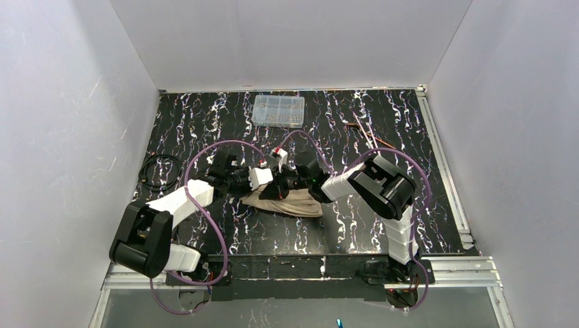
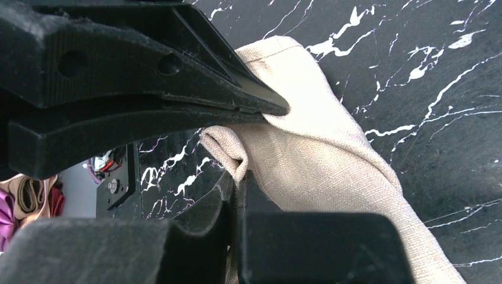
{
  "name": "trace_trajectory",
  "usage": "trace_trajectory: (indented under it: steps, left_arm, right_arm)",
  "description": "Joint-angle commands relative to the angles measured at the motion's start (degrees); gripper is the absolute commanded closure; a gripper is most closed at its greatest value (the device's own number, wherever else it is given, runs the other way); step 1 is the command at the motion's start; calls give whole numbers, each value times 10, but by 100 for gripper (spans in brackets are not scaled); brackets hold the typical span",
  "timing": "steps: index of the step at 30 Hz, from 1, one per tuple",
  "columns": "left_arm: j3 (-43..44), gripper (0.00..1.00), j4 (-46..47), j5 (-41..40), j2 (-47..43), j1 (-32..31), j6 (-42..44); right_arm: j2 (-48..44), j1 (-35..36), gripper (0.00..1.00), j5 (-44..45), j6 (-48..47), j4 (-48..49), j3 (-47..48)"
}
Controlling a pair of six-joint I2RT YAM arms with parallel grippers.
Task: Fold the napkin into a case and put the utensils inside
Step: Stuff the top corner of the smaller-rectangle-folded napkin into the folded napkin.
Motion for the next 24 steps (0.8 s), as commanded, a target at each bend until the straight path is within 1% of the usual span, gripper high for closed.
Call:
trace_trajectory:
  steps: [1, 9, 16, 20, 24]
  left_arm:
    - [-8, 100, -17, 32, -22, -2, -7]
    - [-7, 100, -18, 40, -22, -2, -11]
    - [1, 100, -24, 54, -30, -2, -19]
    - [11, 100, -25, 57, -31, -2, -32]
    - [13, 100, -23, 55, -31, -2, -37]
  right_arm:
    - [5, -7, 99, 2, 9, -2, 33]
    - [16, -8, 99, 17, 2, -24, 39]
    - [60, -9, 99, 23, -11, -104, 67]
    - [73, -7, 99, 18, -9, -116, 59]
    - [83, -8, 99, 17, -14, -148, 58]
